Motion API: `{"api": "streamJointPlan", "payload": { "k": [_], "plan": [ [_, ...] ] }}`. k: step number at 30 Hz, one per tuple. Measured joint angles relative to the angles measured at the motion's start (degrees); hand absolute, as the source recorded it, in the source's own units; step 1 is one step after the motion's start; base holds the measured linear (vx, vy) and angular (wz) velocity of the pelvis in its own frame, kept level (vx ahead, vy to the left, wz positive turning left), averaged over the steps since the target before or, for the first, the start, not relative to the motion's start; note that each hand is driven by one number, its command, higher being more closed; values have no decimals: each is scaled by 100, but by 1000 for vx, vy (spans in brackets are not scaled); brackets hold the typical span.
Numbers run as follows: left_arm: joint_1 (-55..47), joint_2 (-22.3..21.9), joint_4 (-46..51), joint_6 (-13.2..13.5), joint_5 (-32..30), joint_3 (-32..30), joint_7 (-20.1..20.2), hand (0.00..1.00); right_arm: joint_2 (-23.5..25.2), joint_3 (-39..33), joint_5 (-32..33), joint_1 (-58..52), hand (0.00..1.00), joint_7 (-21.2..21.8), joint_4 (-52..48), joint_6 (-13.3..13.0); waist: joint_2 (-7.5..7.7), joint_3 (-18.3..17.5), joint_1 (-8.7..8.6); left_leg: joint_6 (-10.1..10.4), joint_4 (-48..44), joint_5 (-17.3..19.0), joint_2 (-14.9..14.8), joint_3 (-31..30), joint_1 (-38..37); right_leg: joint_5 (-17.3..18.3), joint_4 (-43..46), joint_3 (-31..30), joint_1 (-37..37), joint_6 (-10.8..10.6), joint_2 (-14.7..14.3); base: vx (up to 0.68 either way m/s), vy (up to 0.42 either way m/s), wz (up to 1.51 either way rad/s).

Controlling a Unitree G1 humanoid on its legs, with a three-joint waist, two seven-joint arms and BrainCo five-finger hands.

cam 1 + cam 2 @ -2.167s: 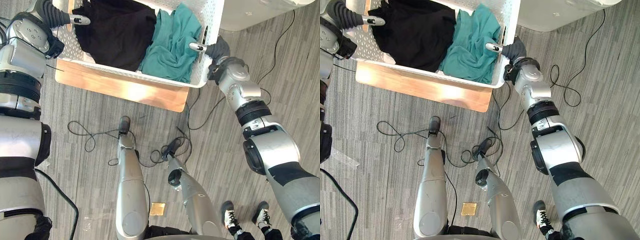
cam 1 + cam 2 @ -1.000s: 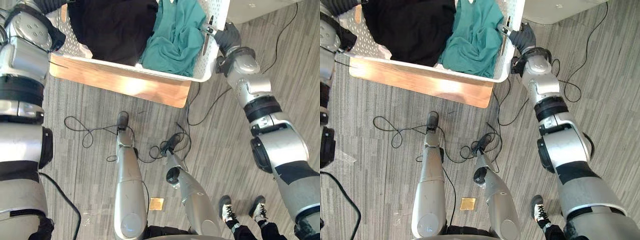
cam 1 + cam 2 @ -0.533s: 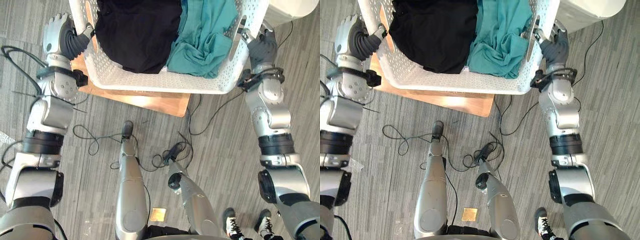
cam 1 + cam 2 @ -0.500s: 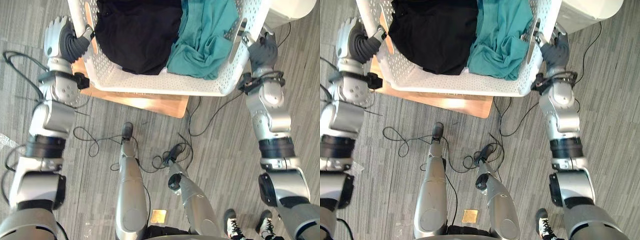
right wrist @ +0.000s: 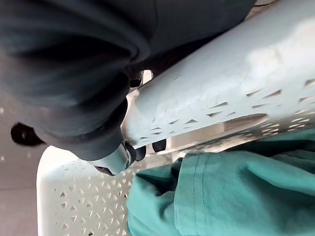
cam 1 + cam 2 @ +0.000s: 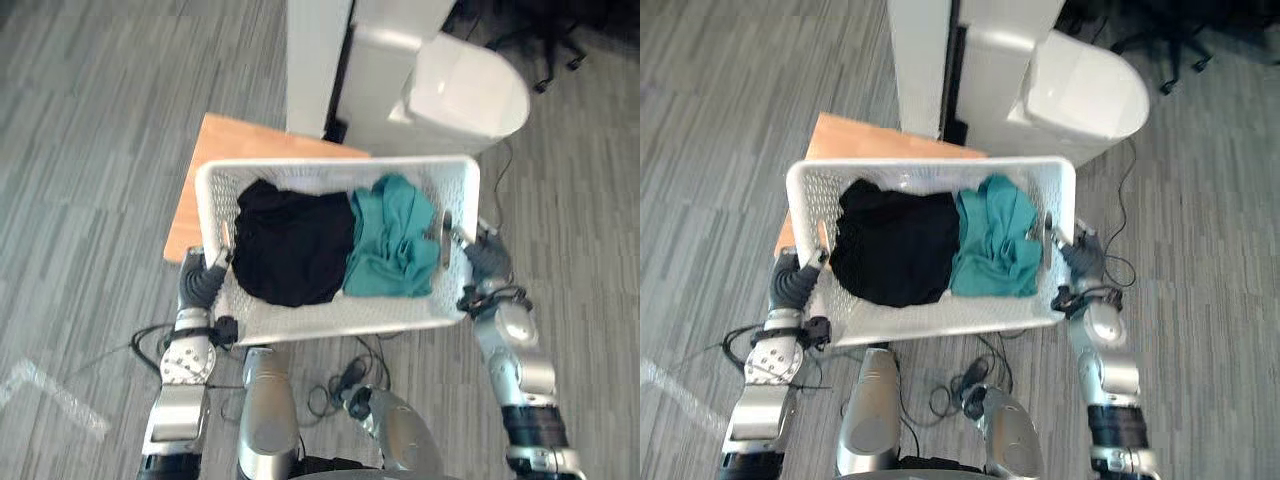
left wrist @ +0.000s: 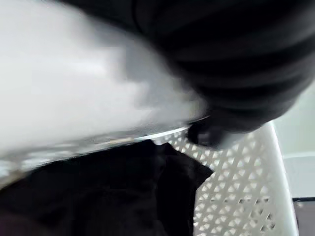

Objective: Pick up the laundry basket with both hands and put the clothes into the washing machine.

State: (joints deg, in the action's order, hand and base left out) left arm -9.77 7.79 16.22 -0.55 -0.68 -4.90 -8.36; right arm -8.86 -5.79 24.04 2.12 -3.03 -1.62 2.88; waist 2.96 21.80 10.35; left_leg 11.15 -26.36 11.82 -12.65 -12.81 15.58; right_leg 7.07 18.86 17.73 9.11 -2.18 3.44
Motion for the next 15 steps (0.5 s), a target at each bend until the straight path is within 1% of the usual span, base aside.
{"api": "streamJointPlan", "payload": {
  "k": [1, 2, 3, 4, 5, 6, 7, 8, 9, 10, 11, 12, 13, 14, 15],
  "plan": [
    [-107, -2, 47, 3, 7, 30, 33, 100, 90, -23, 2, -229, 100, 35, -67, 0, -33, -114, -32, -11, -100, 122, 4, -19, -54, -4, -15, -157, 2, 2, -37, 68, 97, -123],
    [-295, 3, 100, 2, 2, 118, 149, 100, 233, -110, 9, -739, 100, 99, -323, 0, -119, -359, -212, -60, -257, 300, 39, -38, -54, -80, -117, -334, 16, -35, -50, 45, 142, -96],
    [-435, 20, 155, 3, -5, 216, 269, 100, 354, -243, 5, -1215, 100, 199, -596, 0, -209, -546, -411, -151, -386, 460, 115, 38, -52, -283, -254, -589, 73, -194, -40, 53, 226, -107],
    [-479, 10, 172, 6, -6, 269, 327, 100, 399, -315, 5, -1369, 100, 229, -688, 0, -230, -623, -440, -237, -443, 517, 134, 178, -56, -394, -277, -773, 133, -269, -14, 49, 240, -143],
    [-513, 4, 178, 33, -22, 335, 424, 100, 435, -399, -13, -1487, 100, 297, -747, 0, -254, -672, -526, -370, -492, 596, 220, 520, -104, -620, -288, -1166, 287, -380, 54, -17, 302, -157],
    [-462, -45, 176, 35, -46, 382, 499, 100, 459, -503, -18, -1551, 100, 316, -808, 4, -257, -675, -597, -485, -568, 653, 340, 730, -139, -812, -298, -1311, 417, -376, 151, -114, 321, -173],
    [-392, -109, 165, 35, -90, 390, 527, 100, 449, -559, -21, -1513, 100, 326, -810, 8, -276, -679, -681, -647, -587, 681, 460, 892, -154, -1121, -379, -1285, 538, -347, 247, -211, 343, -188],
    [-240, -223, 90, 43, -223, 360, 558, 100, 452, -620, -71, -1440, 100, 325, -776, 9, -349, -662, -633, -828, -431, 604, 351, 1335, -234, -1473, -814, -1014, 428, -194, 278, -223, 235, -172],
    [-174, -266, 31, 39, -244, 289, 572, 100, 517, -624, -136, -1381, 100, 318, -754, 7, -361, -647, -635, -941, -406, 546, 336, 1630, -290, -973, -168, -611, 545, -88, 406, -200, 205, -188],
    [-145, -302, -31, 31, -261, 130, 575, 100, 615, -587, -250, -1263, 100, 309, -629, 2, -356, -651, -639, -1080, -268, 475, 361, 2114, -570, -130, 1280, 44, 554, 205, 820, -172, 197, -165],
    [-269, -310, 14, 32, -274, -7, 575, 100, 615, -436, -353, -1156, 100, 315, -439, -1, -378, -670, -622, -1198, -90, 403, 362, 2528, -824, 286, 1946, 552, 205, 172, 1128, -149, 195, -163],
    [-333, -311, 24, 34, -274, -60, 573, 100, 617, -369, -395, -1096, 100, 319, -332, -1, -398, -718, -605, -1228, -11, 371, 352, 2720, -886, 435, 2098, 787, 2, 135, 1261, -195, 122, -157],
    [-429, -319, 23, 25, -275, -145, 573, 100, 617, -266, -410, -992, 100, 319, -111, -2, -409, -879, -472, -1262, 135, 289, 332, 3070, -897, 630, 2199, 1167, -331, 90, 1527, -229, 44, -141],
    [-476, -323, 23, 20, -276, -205, 572, 100, 616, -202, -437, -872, 100, 323, 87, -3, -404, -966, -389, -1257, 235, 220, 282, 3358, -885, 671, 2170, 1377, -551, 64, 1704, -297, -12, -179],
    [-518, -342, 23, -11, -276, -262, 560, 100, 611, -96, -452, -703, 100, 323, 376, -2, -427, -1072, -264, -1223, 275, 149, 142, 3709, -791, 693, 2036, 1605, -801, 24, 1882, -257, -63, -149]
  ]
}}
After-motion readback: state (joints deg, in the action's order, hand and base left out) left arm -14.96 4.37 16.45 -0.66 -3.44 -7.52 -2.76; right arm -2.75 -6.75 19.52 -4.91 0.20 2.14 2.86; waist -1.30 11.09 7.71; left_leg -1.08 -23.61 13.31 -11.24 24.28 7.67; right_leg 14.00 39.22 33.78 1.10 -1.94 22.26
